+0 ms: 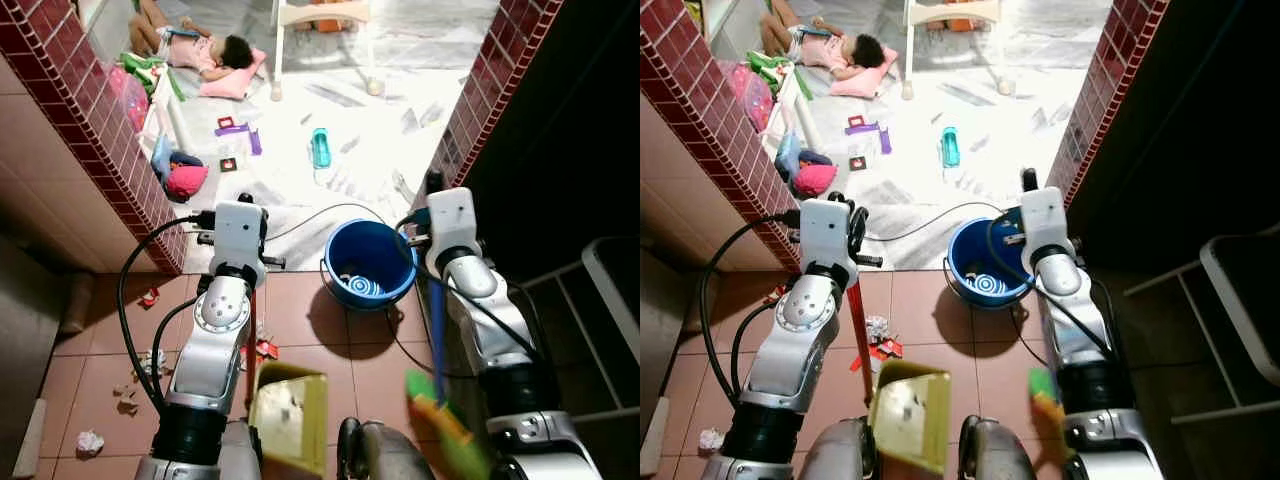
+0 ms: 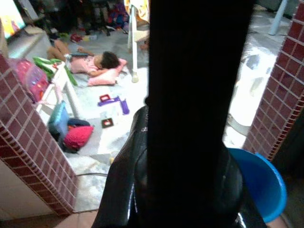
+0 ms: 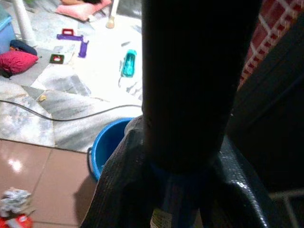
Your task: Sweep floor
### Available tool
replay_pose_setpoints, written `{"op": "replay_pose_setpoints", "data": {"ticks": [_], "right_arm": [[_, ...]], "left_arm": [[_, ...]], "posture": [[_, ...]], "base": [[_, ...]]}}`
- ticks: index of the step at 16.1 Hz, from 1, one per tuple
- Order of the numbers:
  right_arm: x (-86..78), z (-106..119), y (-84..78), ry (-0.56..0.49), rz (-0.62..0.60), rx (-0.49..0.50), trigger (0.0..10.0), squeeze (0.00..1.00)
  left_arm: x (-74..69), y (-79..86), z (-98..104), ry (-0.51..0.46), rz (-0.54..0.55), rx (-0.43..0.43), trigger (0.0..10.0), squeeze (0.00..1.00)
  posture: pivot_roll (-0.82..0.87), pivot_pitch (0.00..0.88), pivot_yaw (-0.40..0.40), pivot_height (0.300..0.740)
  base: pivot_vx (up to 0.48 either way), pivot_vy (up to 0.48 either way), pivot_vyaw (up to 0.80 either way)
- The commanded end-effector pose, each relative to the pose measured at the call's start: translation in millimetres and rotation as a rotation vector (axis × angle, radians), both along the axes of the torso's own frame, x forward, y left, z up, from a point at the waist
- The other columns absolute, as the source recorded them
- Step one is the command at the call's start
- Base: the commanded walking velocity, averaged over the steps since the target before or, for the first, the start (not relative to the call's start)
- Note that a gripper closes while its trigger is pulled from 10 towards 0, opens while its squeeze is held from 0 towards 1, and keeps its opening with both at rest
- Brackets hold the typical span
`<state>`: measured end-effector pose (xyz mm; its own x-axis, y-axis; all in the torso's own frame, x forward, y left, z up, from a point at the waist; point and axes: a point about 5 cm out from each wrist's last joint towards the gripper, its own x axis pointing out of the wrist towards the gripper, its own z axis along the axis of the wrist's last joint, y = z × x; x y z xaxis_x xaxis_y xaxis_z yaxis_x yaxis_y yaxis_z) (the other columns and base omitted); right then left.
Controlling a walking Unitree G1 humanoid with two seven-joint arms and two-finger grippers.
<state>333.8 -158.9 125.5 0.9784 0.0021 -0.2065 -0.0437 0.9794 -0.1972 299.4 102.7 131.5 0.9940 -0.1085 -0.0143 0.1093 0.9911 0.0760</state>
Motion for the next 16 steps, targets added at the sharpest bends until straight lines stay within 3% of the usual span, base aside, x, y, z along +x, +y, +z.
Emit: {"op": "replay_pose_setpoints", "data": {"ticks": [1,3,6,10,13,16], "right_arm": [[3.8,5,1.2,0.008,-0.017,0.040,10.0,0.00],[7.1,12,6.4,-0.028,-0.023,0.122,10.0,0.00],[14.2,33,14.9,-0.173,-0.062,0.241,10.0,0.00],[19.0,32,26.1,-0.139,-0.082,0.417,10.0,0.00],[21.2,28,26.6,-0.110,-0.073,0.459,10.0,0.00],[25.0,30,29.6,-0.130,-0.055,0.382,10.0,0.00]], "left_arm": [[-1.3,1.4,-1,-0.004,0.003,0.014,10.0,0.00],[-1.5,0.7,-1,0.001,0.002,0.009,10.0,0.00],[-2.9,-2.9,0,0.003,-0.010,0.000,10.0,0.00],[-2.7,1.2,2,-0.018,0.035,0.018,10.0,0.00],[2.5,17.8,8,-0.095,0.183,0.068,10.0,0.00],[9.2,24.7,19,-0.167,0.220,0.068,10.0,0.00]], "posture": [[-0.08,0.092,-0.011,0.740],[-0.08,0.092,-0.011,0.740],[-0.08,0.094,-0.013,0.740],[-0.07,0.092,-0.019,0.740],[-0.07,0.089,-0.021,0.740],[-0.07,0.089,-0.022,0.740]], "base": [[0.000,0.000,0.00],[0.000,0.000,0.00],[0.000,0.000,0.00],[0.000,0.000,0.00],[0.000,0.000,0.00],[0.000,0.000,0.00]]}}
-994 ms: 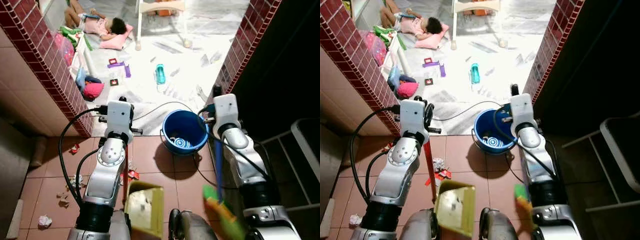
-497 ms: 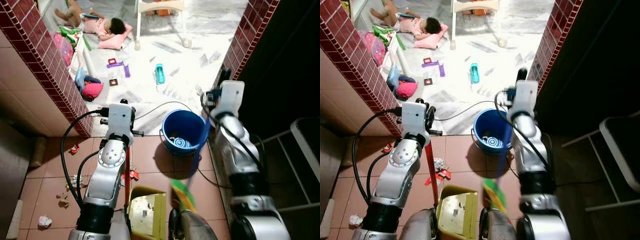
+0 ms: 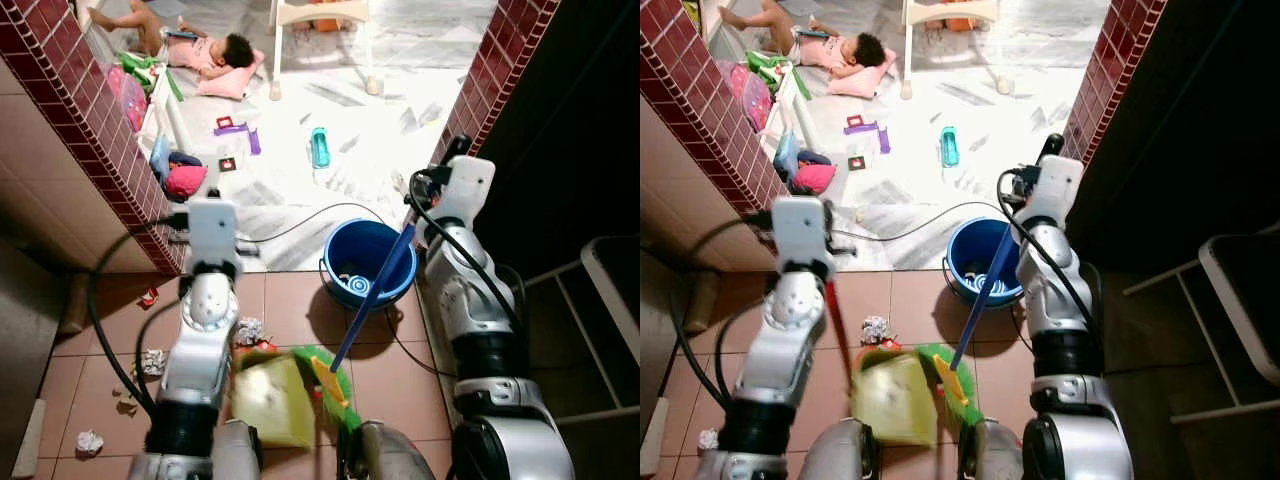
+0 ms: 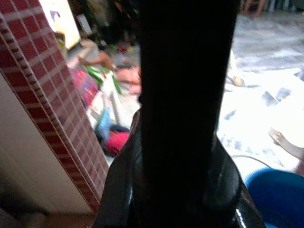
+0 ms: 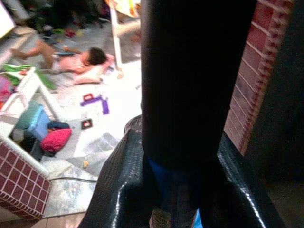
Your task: Sweep floor
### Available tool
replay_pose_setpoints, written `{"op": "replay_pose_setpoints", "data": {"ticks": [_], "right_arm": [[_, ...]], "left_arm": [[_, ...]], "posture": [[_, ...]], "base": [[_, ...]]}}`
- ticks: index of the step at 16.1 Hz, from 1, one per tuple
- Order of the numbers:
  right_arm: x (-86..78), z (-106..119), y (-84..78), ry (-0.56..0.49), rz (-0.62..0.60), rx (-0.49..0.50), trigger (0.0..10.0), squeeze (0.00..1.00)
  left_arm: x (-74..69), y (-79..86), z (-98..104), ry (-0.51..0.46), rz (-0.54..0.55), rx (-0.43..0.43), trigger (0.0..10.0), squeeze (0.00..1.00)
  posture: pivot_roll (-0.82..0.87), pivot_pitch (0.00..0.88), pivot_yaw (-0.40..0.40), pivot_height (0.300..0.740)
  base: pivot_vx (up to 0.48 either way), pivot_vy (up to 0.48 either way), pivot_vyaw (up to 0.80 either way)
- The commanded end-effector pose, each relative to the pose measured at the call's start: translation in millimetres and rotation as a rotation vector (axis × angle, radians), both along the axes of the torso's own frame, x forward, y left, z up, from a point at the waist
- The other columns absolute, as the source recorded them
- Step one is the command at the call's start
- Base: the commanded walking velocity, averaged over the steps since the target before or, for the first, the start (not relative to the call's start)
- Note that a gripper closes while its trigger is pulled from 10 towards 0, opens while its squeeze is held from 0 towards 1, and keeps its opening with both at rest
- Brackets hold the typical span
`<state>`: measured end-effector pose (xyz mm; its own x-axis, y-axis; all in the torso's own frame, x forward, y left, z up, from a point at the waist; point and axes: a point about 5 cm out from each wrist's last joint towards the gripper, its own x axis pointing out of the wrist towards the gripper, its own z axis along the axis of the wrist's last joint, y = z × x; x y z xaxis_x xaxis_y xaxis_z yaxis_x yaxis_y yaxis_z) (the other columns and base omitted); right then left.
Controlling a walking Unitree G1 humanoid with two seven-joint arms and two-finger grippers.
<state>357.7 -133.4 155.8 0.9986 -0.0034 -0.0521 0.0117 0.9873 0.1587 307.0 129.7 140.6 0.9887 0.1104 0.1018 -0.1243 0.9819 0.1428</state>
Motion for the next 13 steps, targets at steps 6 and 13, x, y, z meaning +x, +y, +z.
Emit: {"op": "replay_pose_setpoints", "data": {"ticks": [6,13], "right_arm": [[3.1,6,14.3,-0.034,0.018,0.054,10.0,0.00],[1.3,1,10.8,-0.061,-0.086,-0.145,10.0,0.00]], "left_arm": [[7.1,-7.1,4,-0.054,-0.001,0.011,10.0,0.00],[10.2,-21.7,-17,-0.033,-0.056,0.079,10.0,0.00]], "posture": [[-0.06,0.120,-0.020,0.740],[-0.07,0.112,-0.013,0.740]], "base": [[0.000,0.000,0.00],[0.000,0.000,0.00]]}}
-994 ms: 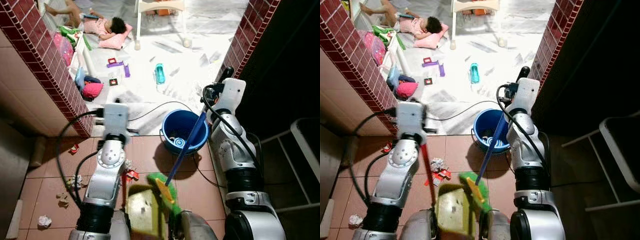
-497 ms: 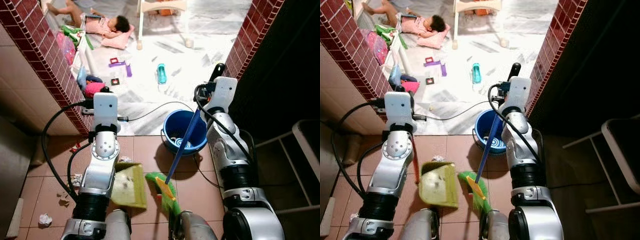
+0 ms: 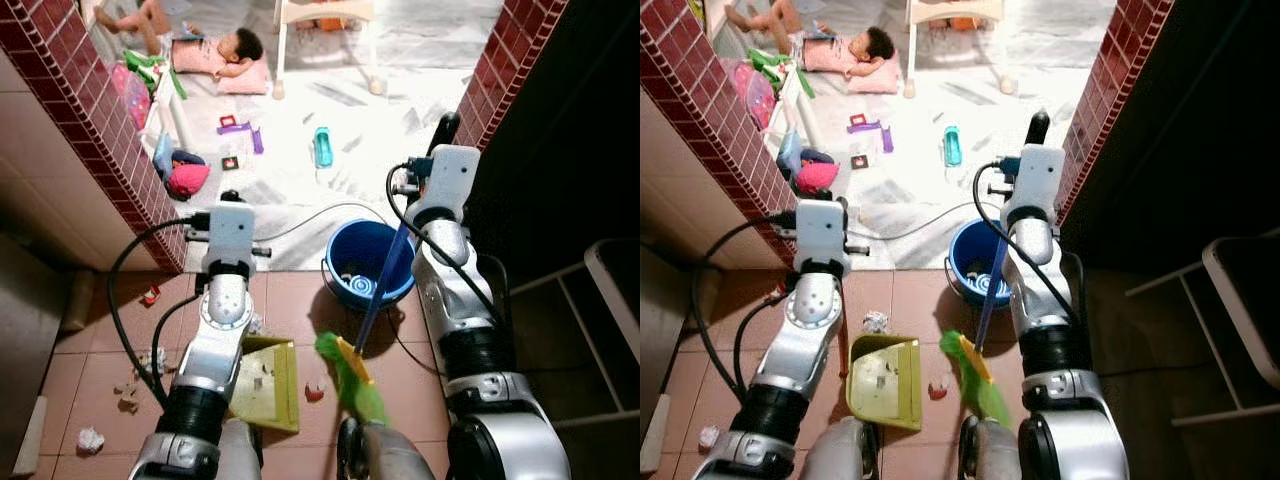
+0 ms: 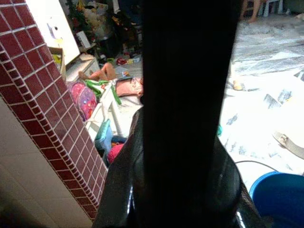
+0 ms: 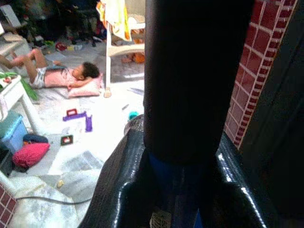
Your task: Sweep floor
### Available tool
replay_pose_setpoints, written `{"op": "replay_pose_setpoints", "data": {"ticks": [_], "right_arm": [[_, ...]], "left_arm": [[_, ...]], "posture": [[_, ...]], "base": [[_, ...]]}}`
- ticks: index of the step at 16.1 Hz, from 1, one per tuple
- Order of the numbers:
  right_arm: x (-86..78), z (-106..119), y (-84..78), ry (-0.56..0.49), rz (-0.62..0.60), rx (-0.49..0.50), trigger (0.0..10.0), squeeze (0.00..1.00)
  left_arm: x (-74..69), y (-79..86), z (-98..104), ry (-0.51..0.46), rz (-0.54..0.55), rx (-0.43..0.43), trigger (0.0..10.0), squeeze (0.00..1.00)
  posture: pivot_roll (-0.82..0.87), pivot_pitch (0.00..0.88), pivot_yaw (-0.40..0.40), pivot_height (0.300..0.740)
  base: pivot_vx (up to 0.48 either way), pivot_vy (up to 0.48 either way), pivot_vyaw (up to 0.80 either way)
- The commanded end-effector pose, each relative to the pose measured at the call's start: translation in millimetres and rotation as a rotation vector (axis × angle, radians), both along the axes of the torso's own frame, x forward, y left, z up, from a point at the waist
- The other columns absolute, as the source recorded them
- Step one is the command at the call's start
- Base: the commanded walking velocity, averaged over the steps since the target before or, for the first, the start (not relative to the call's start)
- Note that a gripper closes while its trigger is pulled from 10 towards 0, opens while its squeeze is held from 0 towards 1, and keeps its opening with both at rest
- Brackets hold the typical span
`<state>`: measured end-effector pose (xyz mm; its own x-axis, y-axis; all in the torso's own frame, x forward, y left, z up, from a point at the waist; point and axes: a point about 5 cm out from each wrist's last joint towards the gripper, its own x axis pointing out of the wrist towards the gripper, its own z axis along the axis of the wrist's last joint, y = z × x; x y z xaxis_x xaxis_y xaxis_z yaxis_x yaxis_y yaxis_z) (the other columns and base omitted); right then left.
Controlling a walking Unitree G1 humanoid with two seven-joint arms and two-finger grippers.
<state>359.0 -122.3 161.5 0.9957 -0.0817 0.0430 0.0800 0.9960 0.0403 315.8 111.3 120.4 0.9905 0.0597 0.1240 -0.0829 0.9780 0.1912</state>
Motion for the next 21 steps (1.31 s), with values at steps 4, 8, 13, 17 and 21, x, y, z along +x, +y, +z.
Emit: {"op": "replay_pose_setpoints", "data": {"ticks": [4,8,13,17,21], "right_arm": [[2.9,-5,16.0,0.060,0.022,0.056,10.0,0.00],[6.8,-2,28.3,0.114,0.075,0.276,10.0,0.00],[12.1,24,34.6,0.024,0.124,0.419,10.0,0.00],[17.2,51,33.3,-0.071,0.170,0.415,10.0,0.00],[16.1,75,36.9,-0.179,0.249,0.370,10.0,0.00]], "left_arm": [[7.5,-17.7,3,-0.017,-0.051,0.025,10.0,0.00],[8.4,-23.2,-4,-0.012,-0.059,0.007,10.0,0.00],[11.1,-26.0,-7,0.005,-0.059,-0.030,10.0,0.00],[17.3,-25.6,-9,0.053,-0.038,-0.148,10.0,0.00],[20.2,-25.0,-17,0.126,-0.026,-0.292,10.0,0.00]], "posture": [[-0.08,0.107,-0.012,0.740],[-0.09,0.107,-0.013,0.740],[-0.10,0.107,-0.013,0.740],[-0.11,0.102,-0.015,0.740],[-0.11,0.102,-0.015,0.740]], "base": [[0.000,0.000,0.00],[0.000,0.000,0.00],[0.000,0.000,0.00],[0.000,0.000,0.00],[0.000,0.000,0.00]]}}
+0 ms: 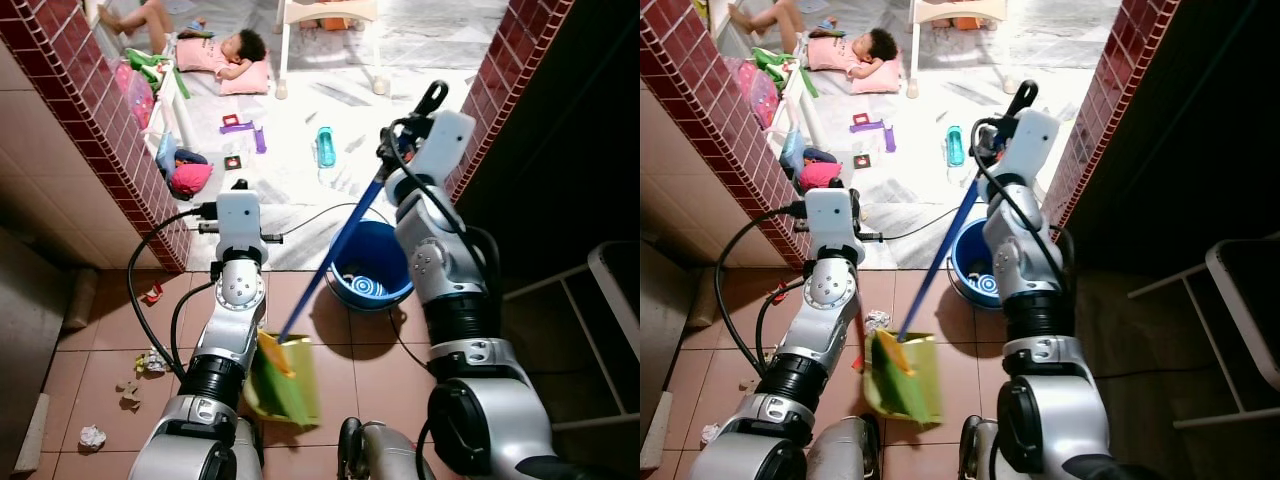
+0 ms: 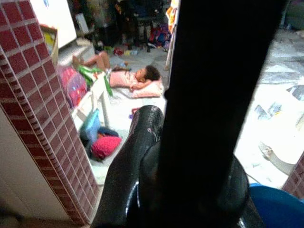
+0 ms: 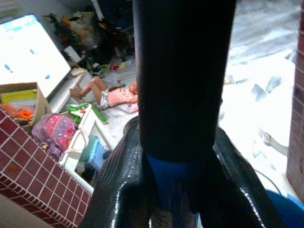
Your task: Sweep floor
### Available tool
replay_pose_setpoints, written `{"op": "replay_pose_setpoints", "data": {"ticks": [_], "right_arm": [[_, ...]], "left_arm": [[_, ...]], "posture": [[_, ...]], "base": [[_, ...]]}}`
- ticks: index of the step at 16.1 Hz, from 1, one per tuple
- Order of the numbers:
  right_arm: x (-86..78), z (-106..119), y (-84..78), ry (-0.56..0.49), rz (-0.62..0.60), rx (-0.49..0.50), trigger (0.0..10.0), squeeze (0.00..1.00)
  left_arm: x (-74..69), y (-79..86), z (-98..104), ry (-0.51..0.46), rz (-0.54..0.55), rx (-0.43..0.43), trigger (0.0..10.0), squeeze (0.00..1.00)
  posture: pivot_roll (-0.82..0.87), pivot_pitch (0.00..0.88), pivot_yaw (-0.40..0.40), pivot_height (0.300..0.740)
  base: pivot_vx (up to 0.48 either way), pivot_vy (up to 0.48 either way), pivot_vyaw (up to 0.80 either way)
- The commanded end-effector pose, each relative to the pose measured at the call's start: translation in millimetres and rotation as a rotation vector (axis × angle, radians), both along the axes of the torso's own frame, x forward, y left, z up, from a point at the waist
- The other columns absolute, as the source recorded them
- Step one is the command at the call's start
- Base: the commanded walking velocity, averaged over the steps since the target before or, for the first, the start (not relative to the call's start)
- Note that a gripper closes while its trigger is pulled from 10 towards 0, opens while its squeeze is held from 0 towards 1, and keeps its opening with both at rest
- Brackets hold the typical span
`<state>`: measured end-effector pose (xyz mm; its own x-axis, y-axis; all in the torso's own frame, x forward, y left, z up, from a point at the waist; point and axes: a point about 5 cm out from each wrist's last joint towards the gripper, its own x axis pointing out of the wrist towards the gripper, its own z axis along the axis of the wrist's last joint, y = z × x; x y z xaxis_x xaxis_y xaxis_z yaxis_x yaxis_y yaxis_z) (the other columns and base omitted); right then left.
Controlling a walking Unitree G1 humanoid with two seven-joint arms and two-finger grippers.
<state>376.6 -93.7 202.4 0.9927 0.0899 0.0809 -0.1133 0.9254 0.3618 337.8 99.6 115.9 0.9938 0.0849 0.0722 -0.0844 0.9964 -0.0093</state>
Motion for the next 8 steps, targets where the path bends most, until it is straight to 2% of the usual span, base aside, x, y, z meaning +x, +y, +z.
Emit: {"op": "replay_pose_setpoints", "data": {"ticks": [1,5,7,8], "right_arm": [[-2.0,37,9.2,-0.160,0.044,0.051,10.0,0.00],[-6.7,58,12.5,-0.286,0.098,0.006,10.0,0.00],[-9.6,70,12.5,-0.390,0.132,-0.109,10.0,0.00],[-14.0,72,11.2,-0.468,0.165,-0.222,10.0,0.00]], "left_arm": [[-1.9,-13.9,-12,0.083,-0.043,-0.085,10.0,0.00],[-1.1,-17.3,-15,0.102,-0.070,-0.103,10.0,0.00],[-0.1,-15.4,-14,0.090,-0.075,-0.097,10.0,0.00],[1.3,-12.6,-12,0.080,-0.071,-0.100,10.0,0.00]], "posture": [[-0.11,0.102,-0.015,0.740],[-0.13,0.092,-0.016,0.740],[-0.13,0.086,-0.015,0.740],[-0.12,0.080,-0.017,0.740]], "base": [[0.000,0.000,0.00],[0.000,0.000,0.00],[0.000,0.000,0.00],[0.000,0.000,0.00]]}}
